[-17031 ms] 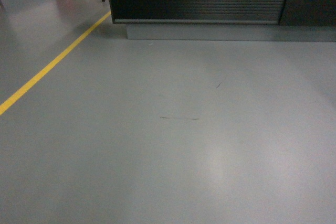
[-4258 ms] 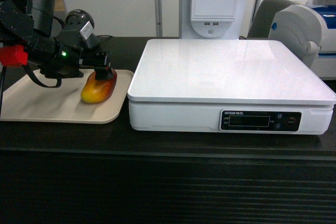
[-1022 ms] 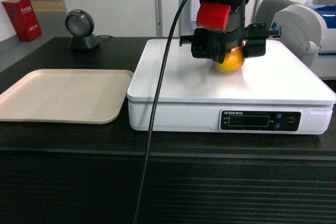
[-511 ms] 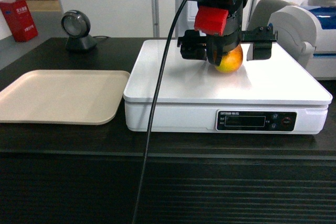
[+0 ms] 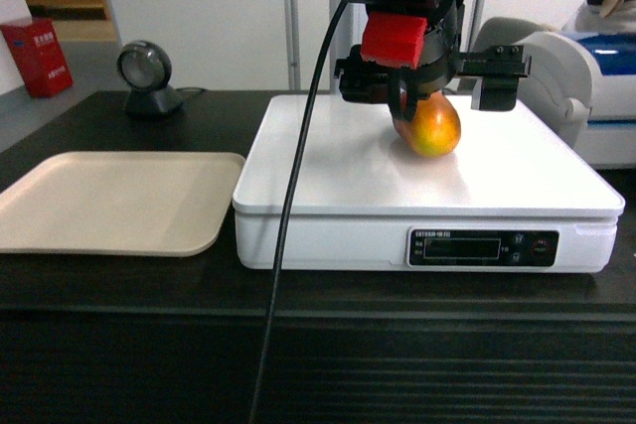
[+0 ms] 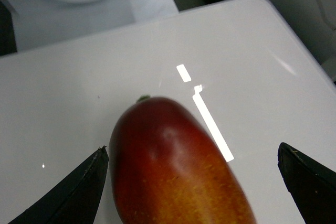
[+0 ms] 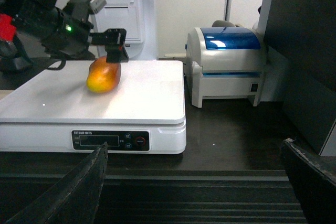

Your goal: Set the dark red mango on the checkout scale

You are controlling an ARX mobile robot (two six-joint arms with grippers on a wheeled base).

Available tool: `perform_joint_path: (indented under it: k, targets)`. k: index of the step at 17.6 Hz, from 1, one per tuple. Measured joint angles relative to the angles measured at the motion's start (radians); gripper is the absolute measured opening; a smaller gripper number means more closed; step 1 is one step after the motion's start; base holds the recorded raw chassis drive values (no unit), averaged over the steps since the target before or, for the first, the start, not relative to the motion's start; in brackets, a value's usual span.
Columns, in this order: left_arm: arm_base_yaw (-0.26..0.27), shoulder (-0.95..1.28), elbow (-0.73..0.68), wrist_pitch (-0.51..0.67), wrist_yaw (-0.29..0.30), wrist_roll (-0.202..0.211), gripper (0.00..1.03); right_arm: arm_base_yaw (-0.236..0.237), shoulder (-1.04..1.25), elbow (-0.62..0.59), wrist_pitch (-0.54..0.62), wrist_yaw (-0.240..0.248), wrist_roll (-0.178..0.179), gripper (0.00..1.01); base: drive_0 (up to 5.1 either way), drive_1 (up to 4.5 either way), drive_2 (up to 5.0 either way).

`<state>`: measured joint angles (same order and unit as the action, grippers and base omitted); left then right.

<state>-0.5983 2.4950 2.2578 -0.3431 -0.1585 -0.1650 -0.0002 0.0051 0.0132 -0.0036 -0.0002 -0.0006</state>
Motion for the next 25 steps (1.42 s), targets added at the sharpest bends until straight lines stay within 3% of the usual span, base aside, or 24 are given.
perform_joint_path:
  k: [3, 6, 8, 11, 14, 19, 21, 25]
  targets:
    - [-0.003, -0.135, -0.126, 0.094, 0.068, 0.056, 0.98, 0.000, 0.000, 0.000, 0.000, 0.000, 0.000, 0.98, 0.0, 0.00, 0.0]
    - [0.016, -0.290, -0.306, 0.202, 0.211, 0.125, 0.98, 0.000, 0.000, 0.000, 0.000, 0.000, 0.000, 0.98, 0.0, 0.00, 0.0]
    - [0.080, -0.391, -0.464, 0.270, 0.332, 0.171, 0.98, 0.000, 0.000, 0.000, 0.000, 0.000, 0.000, 0.98, 0.0, 0.00, 0.0]
    - [0.200, -0.496, -0.631, 0.326, 0.398, 0.190, 0.98, 0.000, 0.000, 0.000, 0.000, 0.000, 0.000, 0.98, 0.0, 0.00, 0.0]
    - [0.339, -0.657, -0.870, 0.419, 0.391, 0.201, 0.98, 0.000, 0.000, 0.000, 0.000, 0.000, 0.000, 0.98, 0.0, 0.00, 0.0]
    - [0.482, -1.019, -1.234, 0.541, 0.333, 0.198, 0.98, 0.000, 0.000, 0.000, 0.000, 0.000, 0.000, 0.98, 0.0, 0.00, 0.0]
    - [0.517, -1.099, -1.300, 0.558, 0.309, 0.187, 0.98, 0.000, 0.000, 0.000, 0.000, 0.000, 0.000, 0.98, 0.0, 0.00, 0.0]
    - [0.536, -1.234, -1.406, 0.600, 0.274, 0.192, 0.98, 0.000, 0.000, 0.000, 0.000, 0.000, 0.000, 0.98, 0.0, 0.00, 0.0]
